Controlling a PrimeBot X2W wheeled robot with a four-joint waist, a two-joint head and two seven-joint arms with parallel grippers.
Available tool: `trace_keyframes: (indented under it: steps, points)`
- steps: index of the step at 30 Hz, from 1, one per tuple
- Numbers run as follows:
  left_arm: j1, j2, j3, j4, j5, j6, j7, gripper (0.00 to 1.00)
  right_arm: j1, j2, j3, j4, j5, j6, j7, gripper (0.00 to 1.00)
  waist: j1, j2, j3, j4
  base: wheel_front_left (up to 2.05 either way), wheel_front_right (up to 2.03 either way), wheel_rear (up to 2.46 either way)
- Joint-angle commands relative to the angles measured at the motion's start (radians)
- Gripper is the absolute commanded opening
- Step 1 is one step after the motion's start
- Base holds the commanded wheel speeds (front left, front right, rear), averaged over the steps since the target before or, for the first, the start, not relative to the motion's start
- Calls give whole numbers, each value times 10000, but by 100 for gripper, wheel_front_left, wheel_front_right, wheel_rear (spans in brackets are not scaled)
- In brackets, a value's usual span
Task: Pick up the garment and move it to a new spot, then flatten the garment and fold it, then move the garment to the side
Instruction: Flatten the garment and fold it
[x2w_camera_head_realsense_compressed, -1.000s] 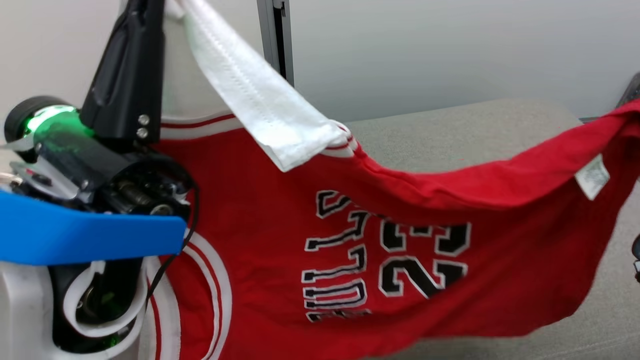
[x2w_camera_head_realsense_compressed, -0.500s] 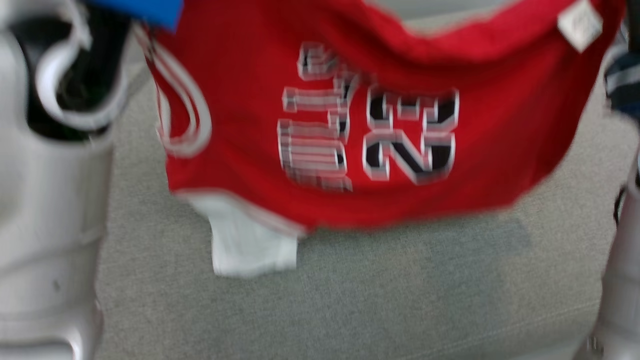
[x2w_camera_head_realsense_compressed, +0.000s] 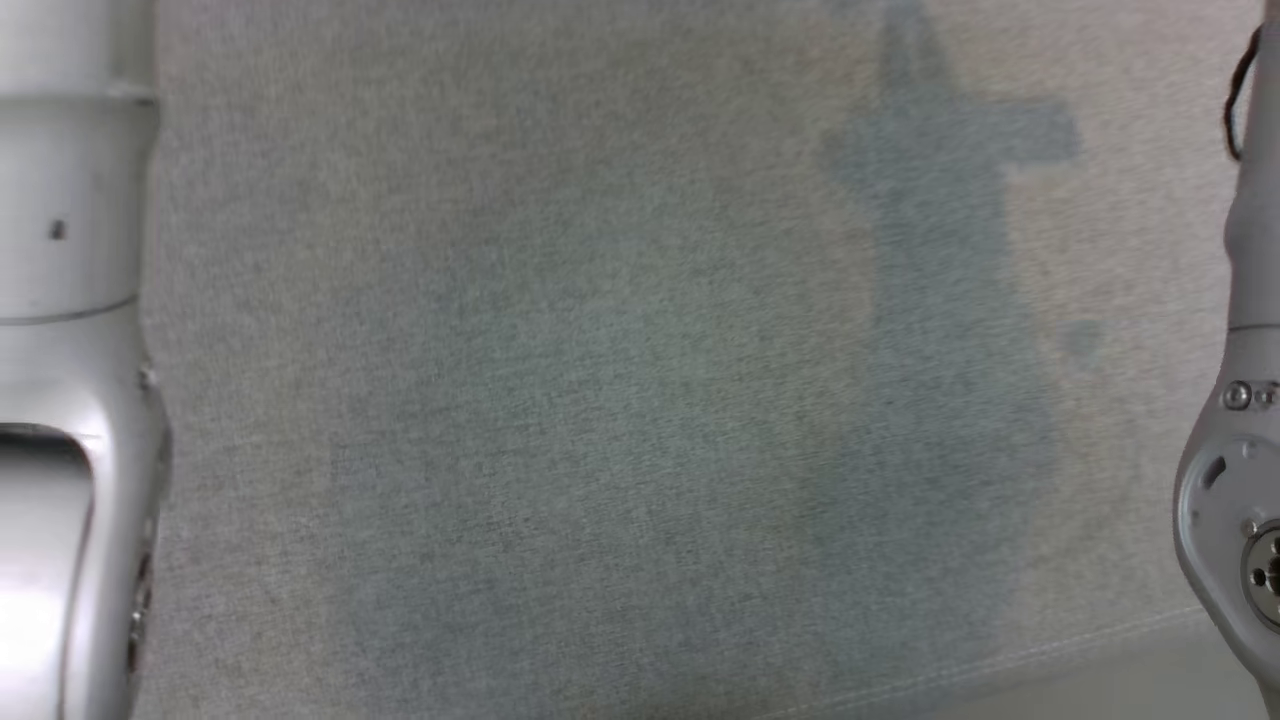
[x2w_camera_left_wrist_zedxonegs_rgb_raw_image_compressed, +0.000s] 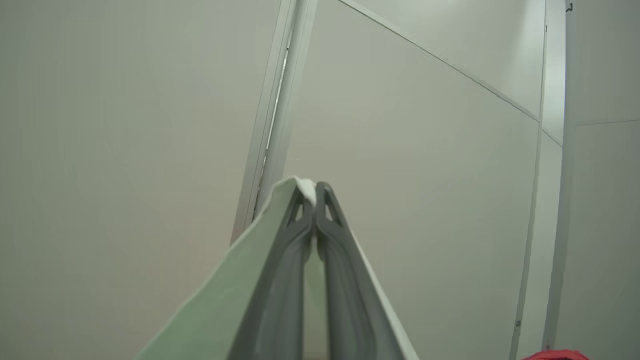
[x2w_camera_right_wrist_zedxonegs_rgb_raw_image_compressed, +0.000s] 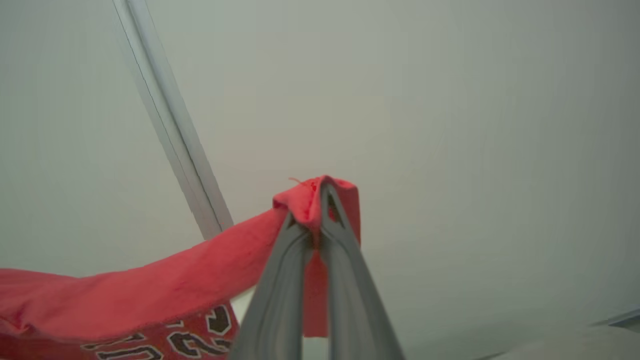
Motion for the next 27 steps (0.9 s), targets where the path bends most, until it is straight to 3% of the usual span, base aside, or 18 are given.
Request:
trace_keyframes:
  steps: [1,7,11,22,27]
  points:
    - [270,19,-131,173,8,-95,-127,0,19,10,-60,398,-50,5,-168,0,-2,-3,610,532,0,0,0]
    - [1586,-209,-795,746,-423,-367,-688,0,623,-20,-536,2623,-288,5,-1144,0,-2,-3,1383,827,0,0,0]
    - [2554,55,-1070,290,-894,-410,-910,0,837,-17,-486,3277,-69,5,-1429,0,-2,-3,1560,770,0,0,0]
    - [6003,1252,-1183,-2484,-2220,-393,-1100,0,2553,-211,808,2835,1714,5,-1609,0,-2,-3,698,428,0,0,0]
    - [7969,1511,-1139,-3858,-2448,-90,-1131,0,3904,-485,1515,2271,2535,5,-1560,0,-2,-3,-109,473,0,0,0]
